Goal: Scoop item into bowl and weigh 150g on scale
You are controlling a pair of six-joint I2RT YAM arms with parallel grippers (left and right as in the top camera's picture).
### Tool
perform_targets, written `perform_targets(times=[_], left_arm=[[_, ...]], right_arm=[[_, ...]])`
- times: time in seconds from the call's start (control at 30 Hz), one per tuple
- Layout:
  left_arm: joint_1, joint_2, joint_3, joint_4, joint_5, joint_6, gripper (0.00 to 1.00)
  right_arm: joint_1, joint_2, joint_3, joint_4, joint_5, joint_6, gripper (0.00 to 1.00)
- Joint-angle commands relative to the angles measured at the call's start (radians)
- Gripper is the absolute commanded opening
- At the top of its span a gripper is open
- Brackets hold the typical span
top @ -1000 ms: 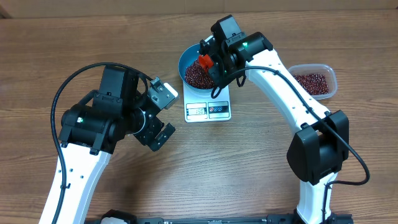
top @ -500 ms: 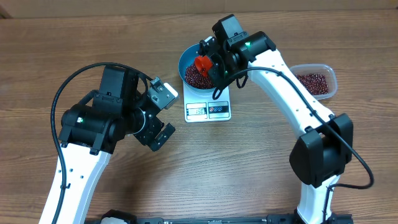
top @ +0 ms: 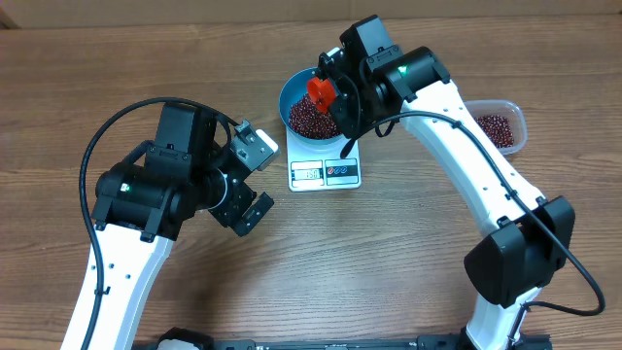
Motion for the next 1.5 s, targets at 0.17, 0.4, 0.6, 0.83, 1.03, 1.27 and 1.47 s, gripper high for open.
perform_targets(times=[0.17, 0.4, 0.6, 0.83, 1.03, 1.27, 1.47], left_arm=[[0.004, 0.004, 0.000, 0.003, 0.019, -0.010, 1.00], [0.004, 0.004, 0.000, 0.003, 0.019, -0.010, 1.00], [0.004, 0.004, 0.000, 0.003, 0.019, -0.010, 1.00], [0.004, 0.004, 0.000, 0.003, 0.019, -0.010, 0.99], [0.004, 0.004, 0.000, 0.003, 0.019, -0.010, 1.00], [0.004, 0.004, 0.000, 0.003, 0.019, -0.010, 1.00], [0.004, 0.004, 0.000, 0.003, 0.019, -0.010, 1.00]], right_arm=[[-0.083, -0.090, 0.030, -0.033, -0.259, 0.083, 0.04], [-0.256, -0.093, 0.030, -0.100, -0.449, 0.107, 0.04], [-0.436, -0.093, 0.030, -0.213, -0.264, 0.077, 0.04], [-0.564, -0.093, 0.029, -0.361, 0.051, 0.093, 0.04], [-0.557, -0.093, 0.029, -0.368, 0.375, 0.230, 0.04], [-0.519, -0.093, 0.028, -0.380, 0.556, 0.304, 0.04], [-0.473, -0.093, 0.028, -0.372, 0.623, 0.303, 0.04]])
